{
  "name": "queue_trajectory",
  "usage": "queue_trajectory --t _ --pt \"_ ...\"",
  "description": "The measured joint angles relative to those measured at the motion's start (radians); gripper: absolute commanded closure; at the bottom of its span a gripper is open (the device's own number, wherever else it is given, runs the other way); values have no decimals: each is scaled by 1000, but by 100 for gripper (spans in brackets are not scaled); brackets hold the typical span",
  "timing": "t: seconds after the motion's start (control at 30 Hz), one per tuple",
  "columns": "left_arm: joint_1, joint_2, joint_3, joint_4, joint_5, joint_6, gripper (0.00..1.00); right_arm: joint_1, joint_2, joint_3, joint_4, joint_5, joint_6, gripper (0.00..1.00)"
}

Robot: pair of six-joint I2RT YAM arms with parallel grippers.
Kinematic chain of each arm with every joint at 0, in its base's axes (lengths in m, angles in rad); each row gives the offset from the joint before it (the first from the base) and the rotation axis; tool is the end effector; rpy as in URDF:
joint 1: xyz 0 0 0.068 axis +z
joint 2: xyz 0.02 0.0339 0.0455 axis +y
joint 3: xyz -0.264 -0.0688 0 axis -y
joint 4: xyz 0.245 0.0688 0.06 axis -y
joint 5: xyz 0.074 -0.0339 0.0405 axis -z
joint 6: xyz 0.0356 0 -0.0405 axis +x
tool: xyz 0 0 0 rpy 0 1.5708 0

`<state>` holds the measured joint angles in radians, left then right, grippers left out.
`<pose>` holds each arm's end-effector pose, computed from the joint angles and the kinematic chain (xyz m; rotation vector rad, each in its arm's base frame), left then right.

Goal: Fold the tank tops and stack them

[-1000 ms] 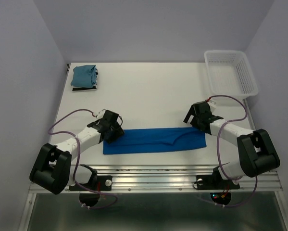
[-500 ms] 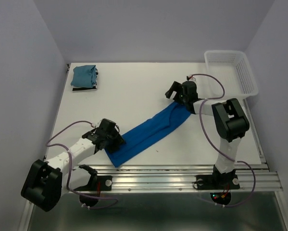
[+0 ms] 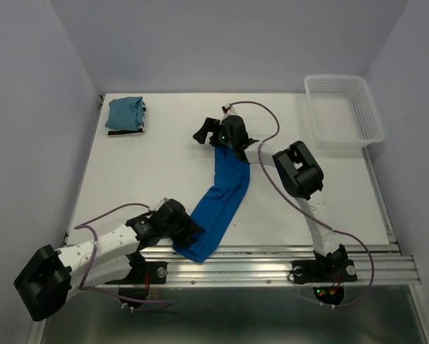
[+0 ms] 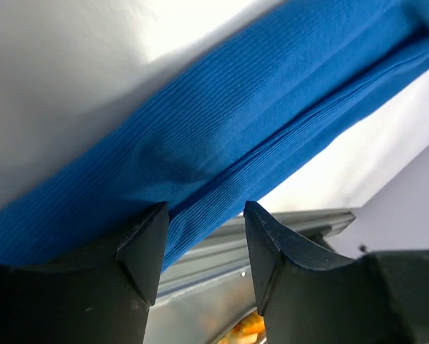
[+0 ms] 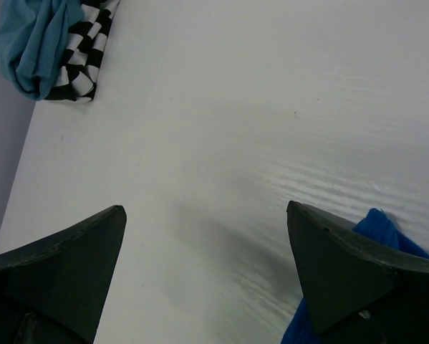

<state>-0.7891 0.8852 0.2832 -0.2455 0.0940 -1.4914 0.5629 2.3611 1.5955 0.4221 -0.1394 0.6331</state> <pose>0.1112 -0.1168 0.1465 -0.8999 2.5987 -0.9992 0.4445 0.2863 0.1359 -0.0284 2.0254 0.9190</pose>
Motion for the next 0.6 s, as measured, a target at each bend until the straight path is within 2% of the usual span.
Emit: queue_trajectory --t 0.13,0.2,0.33,0.37,0.47,0.53,0.57,0.6 --pt "-168 80 19 52 -19 -118 42 1 48 119 -82 11 -18 0" --pt "-212 143 60 52 -29 -131 42 0 50 151 -145 16 -48 0" --pt "-293 264 186 -31 -81 -114 41 0 48 235 -314 47 -127 0" --pt "-318 308 258 -71 -100 -100 41 0 42 268 -376 63 -150 0" --pt "-364 375 433 -168 -171 -50 32 0 -27 267 -497 119 -201 0" --pt "-390 383 515 -213 -220 -31 21 0 -122 201 -555 179 -213 0" --pt "-402 378 544 -231 -246 -24 4 0 -184 150 -565 198 -215 0" --pt "-410 363 556 -243 -269 -13 1 0 -254 93 -585 223 -216 0"
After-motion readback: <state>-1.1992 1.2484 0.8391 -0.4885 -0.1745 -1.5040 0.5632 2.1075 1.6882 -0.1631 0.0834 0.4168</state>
